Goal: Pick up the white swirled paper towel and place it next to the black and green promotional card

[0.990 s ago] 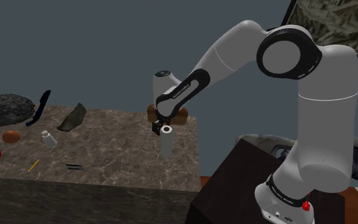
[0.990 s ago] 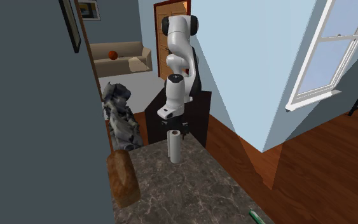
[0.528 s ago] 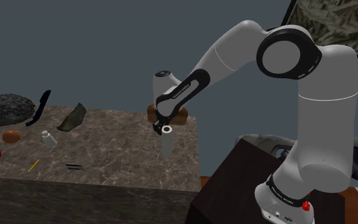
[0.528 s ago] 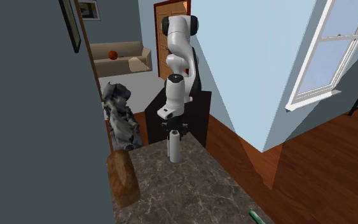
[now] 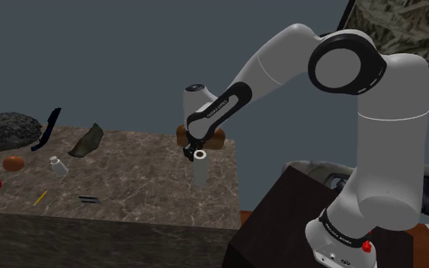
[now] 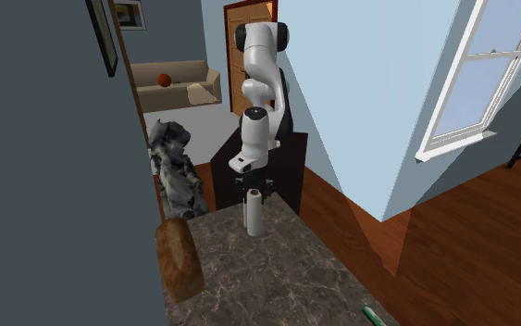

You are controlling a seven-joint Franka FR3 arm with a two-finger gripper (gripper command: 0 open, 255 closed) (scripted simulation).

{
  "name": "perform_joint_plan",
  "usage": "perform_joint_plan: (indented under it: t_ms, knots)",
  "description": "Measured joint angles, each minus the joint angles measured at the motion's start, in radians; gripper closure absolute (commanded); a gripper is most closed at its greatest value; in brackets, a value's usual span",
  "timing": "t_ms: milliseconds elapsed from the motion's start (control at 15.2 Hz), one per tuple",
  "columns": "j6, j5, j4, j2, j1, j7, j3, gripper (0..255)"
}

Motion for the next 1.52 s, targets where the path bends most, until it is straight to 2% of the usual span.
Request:
perform_joint_plan:
  t_ms: [1518]
  knots:
    - [-0.248,0.025,0.044,-0.205,-0.007,-0.021,0.012,255]
